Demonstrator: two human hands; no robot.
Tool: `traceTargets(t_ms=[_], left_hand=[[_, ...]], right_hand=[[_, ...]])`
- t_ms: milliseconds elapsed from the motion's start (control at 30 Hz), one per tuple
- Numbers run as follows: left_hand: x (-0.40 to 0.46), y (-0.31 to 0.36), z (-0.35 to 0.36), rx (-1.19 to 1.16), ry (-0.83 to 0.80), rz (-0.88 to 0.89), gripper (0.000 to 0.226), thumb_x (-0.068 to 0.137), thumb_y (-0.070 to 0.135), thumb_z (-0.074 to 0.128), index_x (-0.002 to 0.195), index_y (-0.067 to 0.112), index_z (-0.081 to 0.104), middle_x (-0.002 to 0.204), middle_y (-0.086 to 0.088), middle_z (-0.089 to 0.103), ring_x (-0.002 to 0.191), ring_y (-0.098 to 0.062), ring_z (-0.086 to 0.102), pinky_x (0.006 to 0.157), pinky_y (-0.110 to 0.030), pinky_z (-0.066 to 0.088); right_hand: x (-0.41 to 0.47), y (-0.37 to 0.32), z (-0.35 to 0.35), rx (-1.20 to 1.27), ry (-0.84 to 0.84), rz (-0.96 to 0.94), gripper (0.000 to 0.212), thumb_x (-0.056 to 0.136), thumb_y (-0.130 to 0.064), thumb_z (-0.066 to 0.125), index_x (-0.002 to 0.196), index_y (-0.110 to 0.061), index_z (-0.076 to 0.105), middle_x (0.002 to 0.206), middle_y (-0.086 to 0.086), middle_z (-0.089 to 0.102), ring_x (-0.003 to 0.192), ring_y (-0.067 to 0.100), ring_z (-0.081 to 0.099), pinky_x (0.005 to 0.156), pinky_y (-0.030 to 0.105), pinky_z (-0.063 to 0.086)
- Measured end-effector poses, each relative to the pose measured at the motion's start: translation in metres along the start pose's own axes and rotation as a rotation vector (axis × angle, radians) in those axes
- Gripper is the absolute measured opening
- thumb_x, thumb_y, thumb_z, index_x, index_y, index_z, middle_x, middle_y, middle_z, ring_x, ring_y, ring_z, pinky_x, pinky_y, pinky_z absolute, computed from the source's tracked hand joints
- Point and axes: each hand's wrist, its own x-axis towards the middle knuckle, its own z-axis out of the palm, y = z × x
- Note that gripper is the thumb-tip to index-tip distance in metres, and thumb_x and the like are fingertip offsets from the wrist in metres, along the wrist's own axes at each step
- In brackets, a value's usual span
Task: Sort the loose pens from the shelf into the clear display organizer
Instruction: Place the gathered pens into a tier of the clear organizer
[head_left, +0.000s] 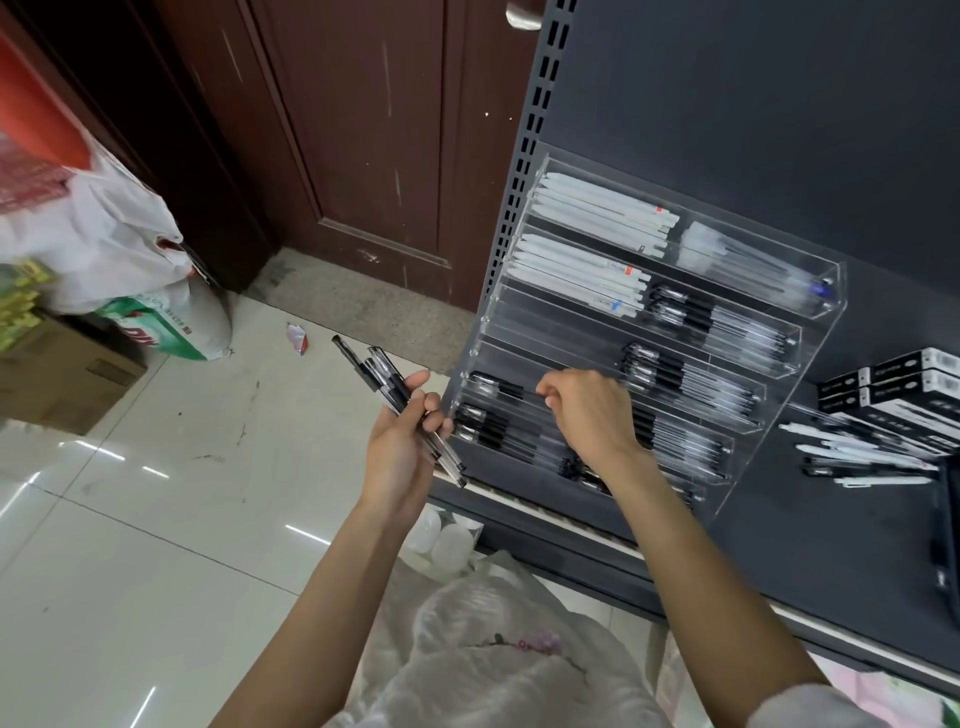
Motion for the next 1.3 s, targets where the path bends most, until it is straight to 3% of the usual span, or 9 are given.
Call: traceTargets(t_ms=[133,233,367,600,700,767,900,1067,1300], left_hand=[[-0.001,-0.003,0.0,0.005,-0.061,-0.035,0.025,0.101,0.004,0.034,0.11,0.009,0.057,0.071,0.002,0.061,0.062,-0.008,0.058,0.079,-0.026,0.055],[0.0,-0.004,0.002,-0.018,-0.111,-0.074,0.027,0.1,0.006,0.037,0.116,0.01,0.058,0.097,-0.001,0.071,0.092,-0.014,0.068,0.099,-0.034,0.048],[-0.003,-0.006,0.014,-0.044,-0.24,-0.1,0.031,0.101,0.01,0.033,0.125,0.013,0.052,0.127,-0.003,0.063,0.122,-0.014,0.055,0.105,-0.034,0.039],[-0.005,-0.017,0.03,0.013,-0.35,-0.113,0.037,0.101,0.011,0.031,0.136,0.01,0.044,0.132,-0.004,0.059,0.126,-0.015,0.052,0.101,-0.029,0.046],[0.001,-0.018,0.029,0.111,-0.292,-0.061,0.033,0.102,0.011,0.033,0.131,0.01,0.048,0.123,-0.006,0.065,0.116,-0.016,0.059,0.1,-0.028,0.046],[0.006,-0.017,0.025,0.093,-0.208,-0.046,0.029,0.102,0.01,0.033,0.123,0.011,0.053,0.099,-0.001,0.071,0.091,-0.011,0.067,0.088,-0.023,0.052],[0.01,-0.011,0.015,0.096,-0.042,-0.043,0.026,0.102,0.01,0.031,0.104,0.015,0.057,0.064,0.007,0.05,0.052,-0.005,0.039,0.061,-0.019,0.04],[0.011,-0.008,0.011,0.07,0.002,-0.057,0.026,0.102,0.01,0.033,0.099,0.013,0.058,0.055,0.009,0.031,0.044,-0.003,0.025,0.042,-0.015,0.024],[0.011,-0.006,0.013,0.056,-0.019,-0.078,0.027,0.103,0.024,0.034,0.097,0.015,0.059,0.057,0.009,0.03,0.048,-0.005,0.024,0.045,-0.016,0.025]], right_hand=[[0.0,0.003,-0.003,0.058,-0.053,-0.023,0.021,0.096,-0.017,0.053,0.107,-0.021,0.071,0.109,-0.004,0.069,0.096,0.013,0.065,0.08,0.026,0.05],[-0.009,-0.006,-0.016,0.15,0.014,-0.077,0.02,0.095,-0.02,0.055,0.108,-0.021,0.071,0.108,-0.006,0.069,0.092,0.008,0.065,0.079,0.024,0.053],[-0.031,-0.041,-0.03,0.555,0.014,-0.129,0.017,0.088,-0.024,0.065,0.103,-0.019,0.071,0.093,-0.009,0.072,0.08,0.0,0.065,0.076,0.017,0.053],[-0.041,-0.046,-0.025,0.816,-0.021,0.004,0.017,0.082,-0.012,0.071,0.099,-0.016,0.071,0.082,-0.015,0.068,0.077,-0.003,0.065,0.076,0.013,0.051],[-0.039,-0.021,-0.026,0.622,0.113,0.038,0.018,0.082,-0.015,0.071,0.099,-0.021,0.072,0.084,-0.015,0.069,0.072,-0.006,0.063,0.071,0.013,0.052],[-0.035,-0.002,-0.026,0.363,0.208,0.036,0.016,0.084,-0.018,0.07,0.099,-0.023,0.071,0.087,-0.011,0.071,0.071,0.0,0.063,0.066,0.021,0.055],[-0.023,0.013,-0.018,-0.046,0.171,-0.049,0.013,0.084,-0.014,0.07,0.095,-0.02,0.073,0.084,-0.004,0.072,0.073,0.014,0.068,0.057,0.027,0.054],[-0.005,0.003,-0.012,-0.335,0.029,-0.112,0.019,0.074,0.001,0.072,0.087,-0.012,0.067,0.064,-0.002,0.062,0.055,0.015,0.061,0.045,0.021,0.035],[0.0,-0.002,-0.005,-0.337,0.017,-0.222,0.032,0.043,0.002,0.087,0.069,-0.008,0.07,0.06,0.003,0.062,0.054,0.018,0.058,0.042,0.021,0.04]])
